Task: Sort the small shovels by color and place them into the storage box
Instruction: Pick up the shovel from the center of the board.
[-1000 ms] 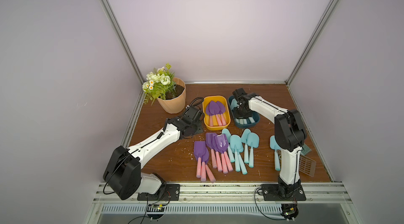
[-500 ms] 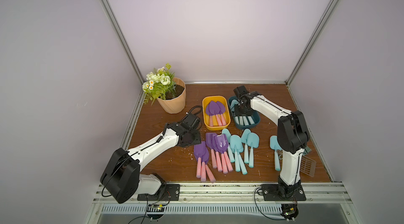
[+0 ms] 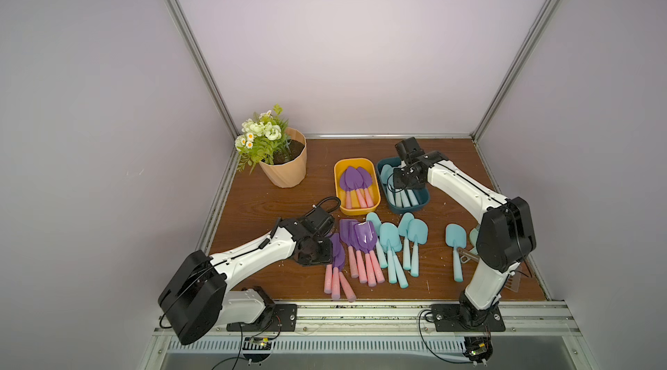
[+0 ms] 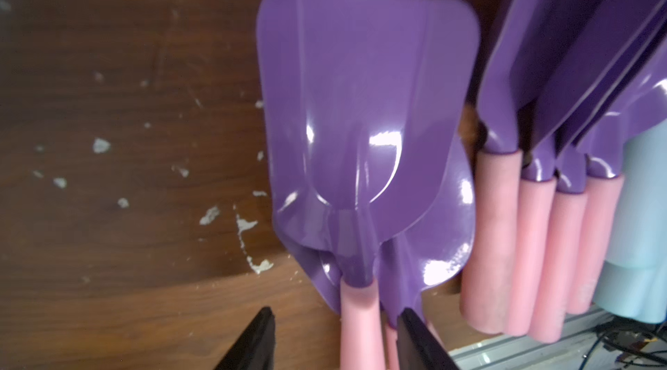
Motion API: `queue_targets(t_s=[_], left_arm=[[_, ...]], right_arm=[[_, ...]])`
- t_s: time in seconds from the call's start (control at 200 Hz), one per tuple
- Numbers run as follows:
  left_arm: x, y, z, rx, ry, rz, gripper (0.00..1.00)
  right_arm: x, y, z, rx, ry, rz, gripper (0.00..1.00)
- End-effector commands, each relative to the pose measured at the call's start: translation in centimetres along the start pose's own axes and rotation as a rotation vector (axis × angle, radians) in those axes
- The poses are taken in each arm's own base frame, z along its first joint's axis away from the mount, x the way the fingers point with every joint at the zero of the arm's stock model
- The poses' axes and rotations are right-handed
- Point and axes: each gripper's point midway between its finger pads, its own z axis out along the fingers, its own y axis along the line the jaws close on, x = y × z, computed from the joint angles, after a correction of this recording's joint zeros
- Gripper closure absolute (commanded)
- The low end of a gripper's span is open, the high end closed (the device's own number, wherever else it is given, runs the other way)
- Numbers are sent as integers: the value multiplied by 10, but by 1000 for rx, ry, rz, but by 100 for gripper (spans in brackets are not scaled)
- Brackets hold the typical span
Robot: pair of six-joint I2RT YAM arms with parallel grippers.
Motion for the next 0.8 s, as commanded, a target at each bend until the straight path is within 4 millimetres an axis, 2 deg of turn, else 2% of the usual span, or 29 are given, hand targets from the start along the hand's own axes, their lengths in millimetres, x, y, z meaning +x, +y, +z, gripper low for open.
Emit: queue_targets(t_s=[0.0,0.505,0.796], left_arm=[[15,7,1,-10,43,-37,46],[23,-1,9,25,99,-5,50],[32,10,26,-8,148,12,60]], right_arm=[[0,-3,-4,-4,-1,26,52],[11,-4,-1,-5,28,29,53],[14,-7,-6,-4,22,40,53]])
